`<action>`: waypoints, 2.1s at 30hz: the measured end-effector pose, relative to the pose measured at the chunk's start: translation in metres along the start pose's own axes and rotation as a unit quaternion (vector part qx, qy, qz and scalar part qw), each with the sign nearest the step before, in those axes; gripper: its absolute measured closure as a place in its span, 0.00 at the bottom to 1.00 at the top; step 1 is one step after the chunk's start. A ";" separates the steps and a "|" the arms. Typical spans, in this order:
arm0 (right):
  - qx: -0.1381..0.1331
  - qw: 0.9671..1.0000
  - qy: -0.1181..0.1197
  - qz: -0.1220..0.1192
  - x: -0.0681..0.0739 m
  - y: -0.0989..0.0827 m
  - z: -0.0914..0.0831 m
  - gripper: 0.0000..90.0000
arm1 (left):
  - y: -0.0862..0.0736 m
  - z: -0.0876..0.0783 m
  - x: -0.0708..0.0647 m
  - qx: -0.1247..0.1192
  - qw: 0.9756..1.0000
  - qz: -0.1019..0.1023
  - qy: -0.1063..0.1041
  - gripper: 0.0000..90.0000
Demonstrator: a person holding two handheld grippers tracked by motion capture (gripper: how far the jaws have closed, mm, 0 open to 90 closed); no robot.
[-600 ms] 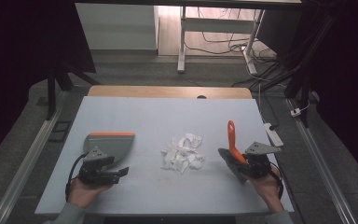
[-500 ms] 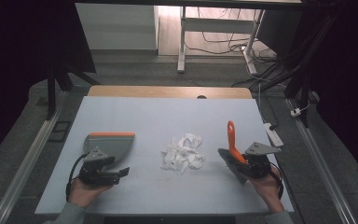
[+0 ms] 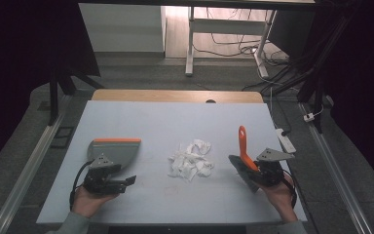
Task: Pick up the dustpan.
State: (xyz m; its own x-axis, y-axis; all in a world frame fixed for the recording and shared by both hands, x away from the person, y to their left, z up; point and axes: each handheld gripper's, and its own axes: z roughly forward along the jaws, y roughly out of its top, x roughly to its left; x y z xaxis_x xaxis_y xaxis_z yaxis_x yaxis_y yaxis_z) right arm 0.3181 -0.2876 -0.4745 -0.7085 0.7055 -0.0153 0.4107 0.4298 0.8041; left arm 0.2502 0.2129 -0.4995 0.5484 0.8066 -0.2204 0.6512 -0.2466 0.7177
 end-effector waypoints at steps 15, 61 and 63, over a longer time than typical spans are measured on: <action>0.017 1.000 -0.004 0.015 0.003 0.005 -0.004 0.79 | 0.004 -0.002 -0.004 0.008 1.000 -0.004 -0.005 0.27; 0.058 0.998 -0.016 0.015 0.007 0.014 -0.006 0.79 | 0.023 -0.023 0.021 0.059 0.991 -0.108 0.057 0.23; 0.059 0.998 -0.016 0.014 0.008 0.013 -0.005 0.79 | 0.020 -0.025 0.025 0.061 0.989 -0.118 0.062 0.23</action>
State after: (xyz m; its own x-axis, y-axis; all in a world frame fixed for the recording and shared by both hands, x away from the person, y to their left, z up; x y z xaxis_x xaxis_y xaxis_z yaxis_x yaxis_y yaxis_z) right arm 0.3151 -0.2793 -0.4608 -0.6783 0.7346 -0.0145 0.4962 0.4726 0.7283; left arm 0.2637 0.2412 -0.4744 0.3102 0.9075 -0.2832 0.8155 -0.1009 0.5699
